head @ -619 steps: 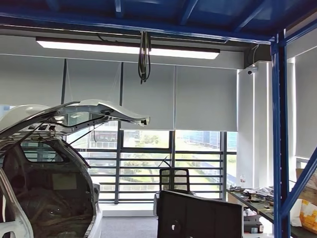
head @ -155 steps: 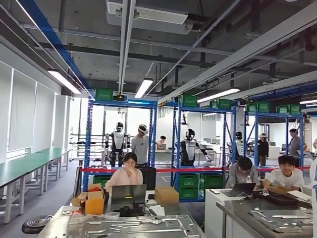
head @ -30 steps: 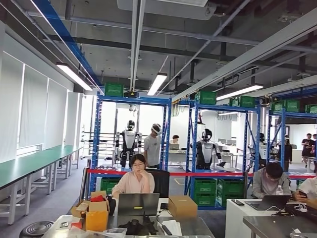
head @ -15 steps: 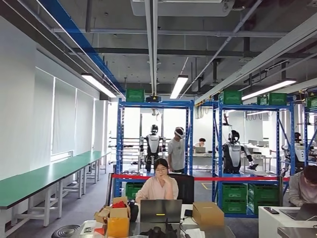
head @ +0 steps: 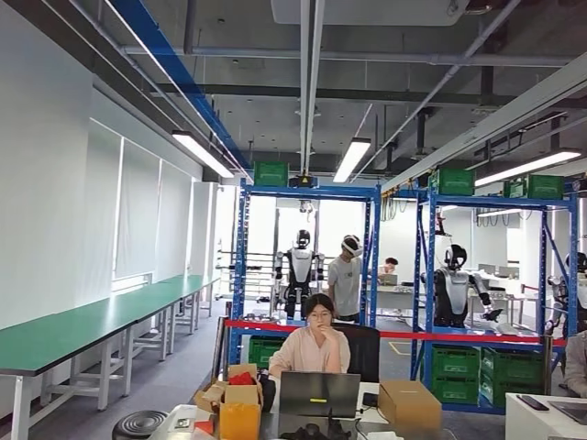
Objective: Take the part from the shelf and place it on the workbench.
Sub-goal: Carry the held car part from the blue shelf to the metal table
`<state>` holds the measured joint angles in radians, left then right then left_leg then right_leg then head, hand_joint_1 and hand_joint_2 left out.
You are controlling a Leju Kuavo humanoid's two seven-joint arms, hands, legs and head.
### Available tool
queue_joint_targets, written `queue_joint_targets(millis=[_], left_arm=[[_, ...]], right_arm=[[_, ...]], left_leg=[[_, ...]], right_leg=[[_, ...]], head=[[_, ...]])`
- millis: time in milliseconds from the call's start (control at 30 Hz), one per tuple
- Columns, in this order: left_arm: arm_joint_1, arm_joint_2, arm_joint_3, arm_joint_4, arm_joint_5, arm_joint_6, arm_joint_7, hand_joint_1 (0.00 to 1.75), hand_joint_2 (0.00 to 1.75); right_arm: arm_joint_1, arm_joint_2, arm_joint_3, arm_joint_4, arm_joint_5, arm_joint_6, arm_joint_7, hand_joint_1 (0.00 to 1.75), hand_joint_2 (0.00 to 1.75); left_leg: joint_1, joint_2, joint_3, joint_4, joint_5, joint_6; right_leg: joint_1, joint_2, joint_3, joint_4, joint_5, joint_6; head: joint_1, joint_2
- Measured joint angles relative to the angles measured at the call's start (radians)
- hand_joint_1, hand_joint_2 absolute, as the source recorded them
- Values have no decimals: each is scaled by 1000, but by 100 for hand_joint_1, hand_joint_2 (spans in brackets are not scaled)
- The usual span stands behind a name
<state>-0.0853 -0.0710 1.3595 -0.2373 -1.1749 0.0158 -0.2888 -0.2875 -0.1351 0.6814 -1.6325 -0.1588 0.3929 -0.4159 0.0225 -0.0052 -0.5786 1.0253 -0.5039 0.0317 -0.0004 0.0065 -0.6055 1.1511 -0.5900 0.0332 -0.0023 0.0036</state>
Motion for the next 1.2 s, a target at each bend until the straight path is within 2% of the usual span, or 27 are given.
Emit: queue_joint_targets(millis=[67,100,133,167,200,233,267,300,367,400,467,567,600,633,667,700,733,767,800,867,933,967,1033,1100,1133,1167,1200], left_arm=[[0,0,0,0,0,0,0,0,175],[1,0,0,0,0,0,0,0,175],[2,0,0,0,0,0,0,0,175],[2,0,0,0,0,0,0,0,175],[2,-1,0,0,0,0,0,0,175],[2,-2,0,0,0,0,-1,0,175],[2,-3,-1,0,0,0,-1,0,175],[3,-4,-1,0,0,0,-1,0,175],[4,-5,-1,0,0,-2,-1,0,175],[3,-5,-1,0,0,-2,-1,0,175],[0,-5,-1,0,-1,-4,-2,0,175],[2,-5,-1,0,-1,-4,-3,0,175],[4,-5,-1,0,-1,-4,-3,0,175],[4,-5,-1,0,-1,-4,-4,0,175],[4,-4,-1,0,-1,-4,-4,0,175],[4,-4,-1,0,-1,-4,-5,0,175],[2,-5,-1,0,-1,-4,-5,0,175],[1,-5,-2,0,-1,-4,-6,0,175],[-1,-6,-2,0,-1,-4,-6,0,175],[1,-6,-2,0,-1,-4,-5,0,175],[3,-6,-3,0,-3,-3,-5,0,175],[2,-7,-4,0,-4,-2,-5,0,175],[0,-7,-5,0,-7,-3,-6,0,175],[1,-7,-6,0,-8,-3,-6,0,175],[2,-7,-6,0,-8,-3,-6,0,175],[3,-7,-6,0,-9,-3,-6,0,175],[3,-7,-6,0,-9,-3,-6,0,175]], right_arm=[[8,0,-6,-1,-9,-2,1,175,175],[13,0,-9,-1,-14,-3,2,175,175],[16,0,-12,-1,-17,-4,2,175,175],[18,0,-15,-1,-20,-4,3,175,175],[18,1,-17,-2,-21,-4,4,175,175],[17,2,-19,-2,-23,-4,4,175,175],[15,3,-20,-3,-23,-3,4,175,175],[15,5,-21,-4,-24,-3,5,175,175],[15,8,-22,-5,-25,-3,6,175,175],[15,9,-23,-6,-26,-3,6,175,175],[13,14,-24,-6,-26,-3,7,175,175],[15,20,-24,-5,-17,-3,9,175,175],[17,20,-24,-5,-10,-4,10,175,175],[18,20,-24,-4,-3,-4,11,175,175],[19,20,-24,-4,2,-4,11,175,175],[19,20,-24,-4,4,-4,12,175,175],[19,20,-24,-4,5,-4,12,175,175],[18,20,-24,-4,6,-5,13,175,175],[18,20,-24,-4,7,-5,13,175,175],[20,18,-25,-4,8,-6,14,175,175],[23,17,-26,-6,9,-5,14,175,175],[23,16,-27,-8,8,-5,14,175,175],[20,15,-27,-10,8,-5,13,175,175],[24,14,-27,-11,8,-5,12,175,175],[27,13,-27,-11,8,-5,12,175,175],[29,12,-27,-11,8,-5,12,175,175],[30,11,-27,-11,8,-5,12,175,175]], left_leg=[[-1,4,11,0,-10,3],[-2,7,18,0,-17,3],[-4,11,28,0,-24,3],[-6,16,40,0,-32,2],[-7,21,51,-2,-39,0],[-9,28,60,-3,-46,-3],[-10,35,66,-5,-52,-7],[-11,44,71,-6,-55,-12],[-12,58,82,-5,-58,-21],[-12,57,87,3,-62,-24],[-9,38,62,63,-93,-30],[-6,16,-50,237,-164,-41],[-5,14,-78,265,-164,-44],[-3,13,-89,256,-142,-47],[-1,13,-86,218,-103,-50],[1,13,-69,155,-53,-53],[2,11,-51,102,-15,-55],[1,10,-38,58,-5,-54],[0,9,-30,34,0,-48],[-5,10,-27,28,-18,-29],[-3,10,-19,29,-13,-13],[-1,10,-14,27,-14,-8],[1,10,-4,25,-21,-1],[0,10,6,24,-32,1],[-1,10,14,24,-39,0],[-2,10,23,24,-47,0],[-3,10,35,24,-55,0]], right_leg=[[-2,-1,-77,120,-36,5],[-2,-2,-98,140,-30,4],[-1,-3,-100,119,-2,1],[1,-7,-84,63,41,-6],[7,-22,-59,-5,84,-17],[15,-43,-38,-63,107,-28],[23,-61,-24,-103,119,-37],[29,-72,-19,-122,118,-45],[29,-59,-11,-135,118,-53],[26,-49,-3,-142,120,-57],[18,-30,14,-151,120,-62],[14,-1,22,-153,113,-67],[14,7,25,-153,109,-66],[12,15,31,-152,104,-64],[10,20,39,-151,98,-61],[7,24,49,-149,89,-56],[5,26,60,-149,81,-50],[3,28,66,-146,73,-44],[2,28,70,-142,65,-36],[2,28,73,-133,54,-21],[2,24,76,-121,45,-11],[2,20,67,-100,35,-7],[-1,9,11,0,-7,4],[-2,2,-71,127,-47,10],[-2,1,-98,155,-43,9],[-1,0,-107,145,-18,5],[3,-1,-99,96,25,-2]], head=[[0,0],[0,0],[0,0],[0,0],[0,0],[0,0],[0,0],[0,0],[0,1],[1,1],[1,0],[1,0],[1,0],[1,0],[1,0],[1,0],[1,0],[1,0],[1,0],[1,0],[1,0],[1,0],[1,0],[1,0],[1,0],[1,0],[1,0]])
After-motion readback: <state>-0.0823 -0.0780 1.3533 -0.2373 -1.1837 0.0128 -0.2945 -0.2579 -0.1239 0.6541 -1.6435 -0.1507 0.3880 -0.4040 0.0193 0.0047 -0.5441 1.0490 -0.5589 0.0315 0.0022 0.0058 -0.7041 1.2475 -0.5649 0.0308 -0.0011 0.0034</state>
